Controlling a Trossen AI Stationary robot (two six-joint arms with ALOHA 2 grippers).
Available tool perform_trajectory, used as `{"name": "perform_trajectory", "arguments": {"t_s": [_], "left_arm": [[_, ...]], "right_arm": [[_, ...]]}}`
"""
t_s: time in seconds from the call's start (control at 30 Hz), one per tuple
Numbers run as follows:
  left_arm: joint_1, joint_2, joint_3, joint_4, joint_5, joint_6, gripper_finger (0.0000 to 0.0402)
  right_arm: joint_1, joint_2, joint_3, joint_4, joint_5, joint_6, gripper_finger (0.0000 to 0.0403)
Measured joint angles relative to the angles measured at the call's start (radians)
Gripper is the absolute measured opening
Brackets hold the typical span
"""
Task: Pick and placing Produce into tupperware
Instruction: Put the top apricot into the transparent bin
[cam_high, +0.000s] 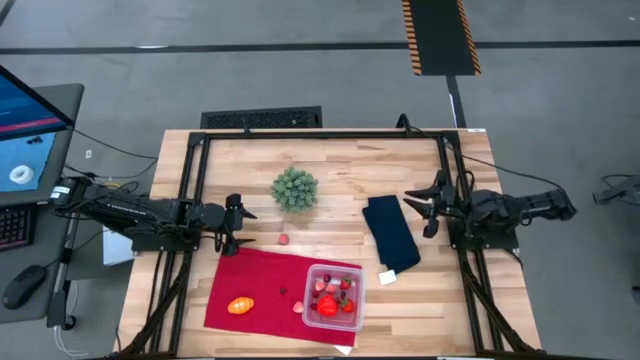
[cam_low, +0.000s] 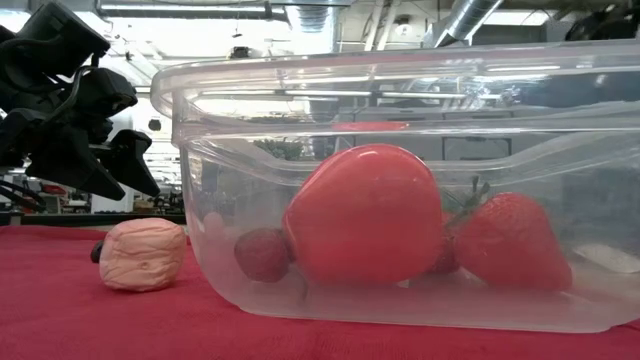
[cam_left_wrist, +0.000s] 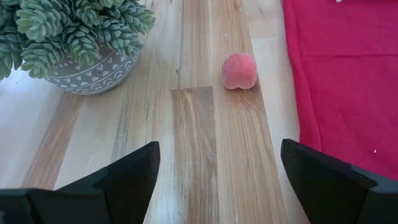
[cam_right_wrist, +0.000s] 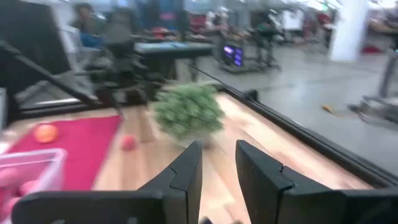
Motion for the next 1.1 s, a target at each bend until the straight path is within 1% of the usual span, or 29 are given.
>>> {"name": "perform_trajectory", "arguments": {"t_s": [0.13, 0.23, 0.43, 0.53, 0.67, 1.1], "left_arm": [[0.000, 0.000, 0.000, 0.000, 0.000, 0.000, 0.0326], [0.000, 0.000, 0.000, 0.000, 0.000, 0.000, 0.0326], [0.000, 0.000, 0.000, 0.000, 0.000, 0.000, 0.0326], [0.000, 0.000, 0.000, 0.000, 0.000, 0.000, 0.0326], [0.000, 0.000, 0.000, 0.000, 0.000, 0.000, 0.0326], [0.000, 0.000, 0.000, 0.000, 0.000, 0.000, 0.0326]], "right_arm": [[-0.094, 0.000, 0.001, -0.066, -0.052, 0.045, 0.0120], [-0.148, 0.000, 0.000, -0.058, -0.104, 0.036, 0.0120], [-0.217, 0.000, 0.000, -0.063, -0.096, 0.090, 0.0120], [-0.229, 0.000, 0.000, -0.072, -0.097, 0.100, 0.0120], [-0.244, 0.000, 0.000, -0.079, -0.075, 0.019, 0.0120], [-0.248, 0.000, 0.000, -0.088, -0.077, 0.015, 0.0120]]}}
